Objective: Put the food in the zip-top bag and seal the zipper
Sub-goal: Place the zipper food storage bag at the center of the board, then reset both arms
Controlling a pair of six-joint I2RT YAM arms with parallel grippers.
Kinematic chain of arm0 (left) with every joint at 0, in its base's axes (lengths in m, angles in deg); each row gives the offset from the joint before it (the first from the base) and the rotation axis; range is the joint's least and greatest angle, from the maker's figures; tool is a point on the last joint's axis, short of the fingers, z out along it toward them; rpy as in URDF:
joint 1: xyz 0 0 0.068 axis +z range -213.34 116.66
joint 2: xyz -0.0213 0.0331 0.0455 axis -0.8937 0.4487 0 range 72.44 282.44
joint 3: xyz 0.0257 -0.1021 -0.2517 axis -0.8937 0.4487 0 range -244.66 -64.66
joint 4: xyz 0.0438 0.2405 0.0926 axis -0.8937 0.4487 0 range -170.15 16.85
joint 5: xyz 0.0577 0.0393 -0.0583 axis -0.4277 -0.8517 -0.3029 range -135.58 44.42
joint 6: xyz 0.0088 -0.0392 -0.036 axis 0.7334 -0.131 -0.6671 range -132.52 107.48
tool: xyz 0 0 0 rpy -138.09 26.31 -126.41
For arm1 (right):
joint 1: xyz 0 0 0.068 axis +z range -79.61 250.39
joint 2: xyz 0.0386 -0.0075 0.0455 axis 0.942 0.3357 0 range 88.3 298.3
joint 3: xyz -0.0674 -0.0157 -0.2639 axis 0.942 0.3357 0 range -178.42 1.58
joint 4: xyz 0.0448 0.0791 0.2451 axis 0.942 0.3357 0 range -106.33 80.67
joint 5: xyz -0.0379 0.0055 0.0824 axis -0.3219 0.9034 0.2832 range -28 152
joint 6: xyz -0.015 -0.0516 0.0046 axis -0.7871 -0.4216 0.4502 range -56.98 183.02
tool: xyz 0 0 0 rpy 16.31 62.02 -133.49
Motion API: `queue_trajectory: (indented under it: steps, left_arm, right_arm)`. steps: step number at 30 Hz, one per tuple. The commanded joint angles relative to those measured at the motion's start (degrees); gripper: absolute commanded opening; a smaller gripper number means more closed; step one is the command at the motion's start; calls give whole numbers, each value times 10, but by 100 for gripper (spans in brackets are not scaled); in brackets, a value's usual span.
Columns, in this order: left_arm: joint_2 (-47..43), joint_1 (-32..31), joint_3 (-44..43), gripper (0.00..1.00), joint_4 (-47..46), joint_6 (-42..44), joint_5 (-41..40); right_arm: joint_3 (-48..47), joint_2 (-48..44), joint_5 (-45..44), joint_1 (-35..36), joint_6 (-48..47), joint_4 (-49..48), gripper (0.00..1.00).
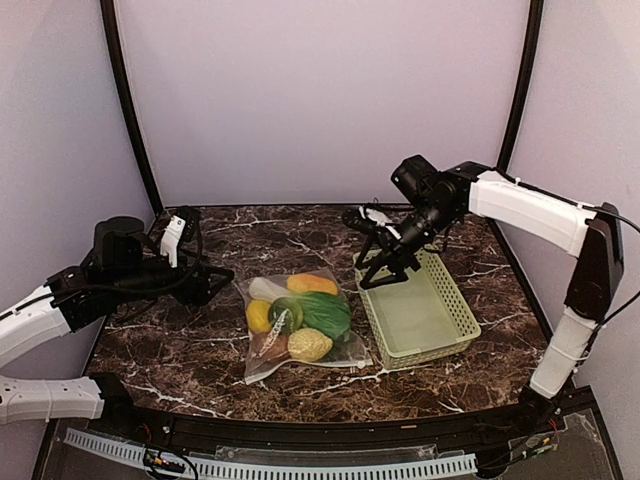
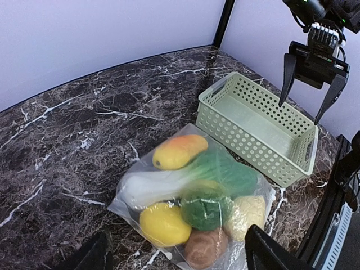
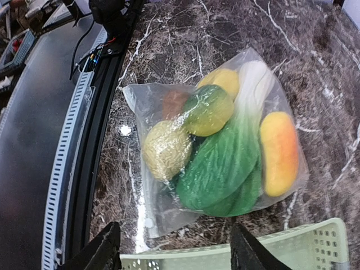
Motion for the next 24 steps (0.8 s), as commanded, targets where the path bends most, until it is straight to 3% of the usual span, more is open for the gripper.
queue_trajectory:
  steps: [1,3,4,9,12,18,24]
  left_arm:
    - [10,-1,-73,93,96,48,-72]
    - [35,-1,-107,98,112,51,-116]
    - [55,-1,-120,99,118,45,-141]
    - [125,0,-220,99,175,9,-317]
    - [138,0,-248,99,166,25,-349]
    - [133,2,-217,99,38,78,-381]
    - [161,4,-164,99,-24,75,-411]
  right_arm:
    - [-21,-67,-73,-15,32,16,70]
    - [-16,-85,-115,-33,66,-23,97]
    - [-13,-93,-142,-44,92,-48,98]
    - [11,-137,-248,-132,217,-177,99]
    - [23,-155,-256,-193,268,-215,99]
    - [84,-191,-417,-219,353,-289,99]
    - [180,-260,-394,-231,354,-360,99]
